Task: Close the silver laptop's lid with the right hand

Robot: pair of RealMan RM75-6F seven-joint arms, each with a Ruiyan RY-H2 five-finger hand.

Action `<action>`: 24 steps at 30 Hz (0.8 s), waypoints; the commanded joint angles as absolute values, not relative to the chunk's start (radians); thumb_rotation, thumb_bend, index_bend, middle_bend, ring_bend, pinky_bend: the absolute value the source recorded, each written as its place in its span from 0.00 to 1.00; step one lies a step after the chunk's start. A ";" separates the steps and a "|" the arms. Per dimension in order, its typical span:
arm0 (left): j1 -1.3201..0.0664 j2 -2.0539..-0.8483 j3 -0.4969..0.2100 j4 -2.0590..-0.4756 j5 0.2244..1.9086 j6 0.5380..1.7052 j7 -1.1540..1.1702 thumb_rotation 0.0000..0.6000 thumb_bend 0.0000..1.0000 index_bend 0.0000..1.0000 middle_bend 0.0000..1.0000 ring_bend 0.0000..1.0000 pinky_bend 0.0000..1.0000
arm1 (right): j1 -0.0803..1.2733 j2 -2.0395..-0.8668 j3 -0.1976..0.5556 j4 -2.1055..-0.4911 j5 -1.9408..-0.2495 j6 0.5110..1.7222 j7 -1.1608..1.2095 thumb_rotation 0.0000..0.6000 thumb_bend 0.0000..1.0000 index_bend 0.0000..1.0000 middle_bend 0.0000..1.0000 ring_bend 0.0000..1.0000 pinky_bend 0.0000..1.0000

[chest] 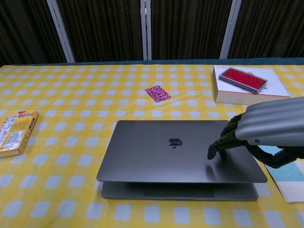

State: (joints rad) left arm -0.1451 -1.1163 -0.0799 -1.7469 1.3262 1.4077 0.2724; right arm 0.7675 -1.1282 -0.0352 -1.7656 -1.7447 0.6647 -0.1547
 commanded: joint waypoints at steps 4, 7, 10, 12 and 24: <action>-0.146 -1.118 -0.077 -1.747 1.327 1.406 0.274 1.00 0.00 0.00 0.00 0.00 0.00 | 0.760 -1.167 -0.053 -1.724 -1.730 0.674 -0.178 1.00 1.00 0.20 0.28 0.23 0.23; -0.145 -1.119 -0.075 -1.747 1.329 1.408 0.277 1.00 0.00 0.00 0.00 0.00 0.00 | 0.758 -1.178 -0.058 -1.714 -1.721 0.676 -0.180 1.00 1.00 0.20 0.28 0.23 0.23; -0.145 -1.120 -0.073 -1.748 1.332 1.410 0.279 1.00 0.00 0.00 0.00 0.00 0.00 | 0.757 -1.180 -0.062 -1.713 -1.719 0.688 -0.183 1.00 1.00 0.20 0.28 0.23 0.23; -0.144 -1.120 -0.073 -1.748 1.332 1.410 0.279 1.00 0.00 0.00 0.00 0.00 0.00 | 0.754 -1.173 -0.062 -1.721 -1.725 0.710 -0.182 1.00 1.00 0.20 0.28 0.23 0.23; -0.134 -1.108 -0.066 -1.757 1.361 1.432 0.254 1.00 0.00 0.00 0.00 0.00 0.00 | 0.580 -1.037 -0.030 -1.768 -1.804 1.183 -0.110 1.00 1.00 0.19 0.25 0.21 0.18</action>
State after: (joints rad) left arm -0.1347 -1.1090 -0.0665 -1.7566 1.3601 1.4313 0.2552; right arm 0.6562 -1.0707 -0.0414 -1.7708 -1.7820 1.0467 -0.1442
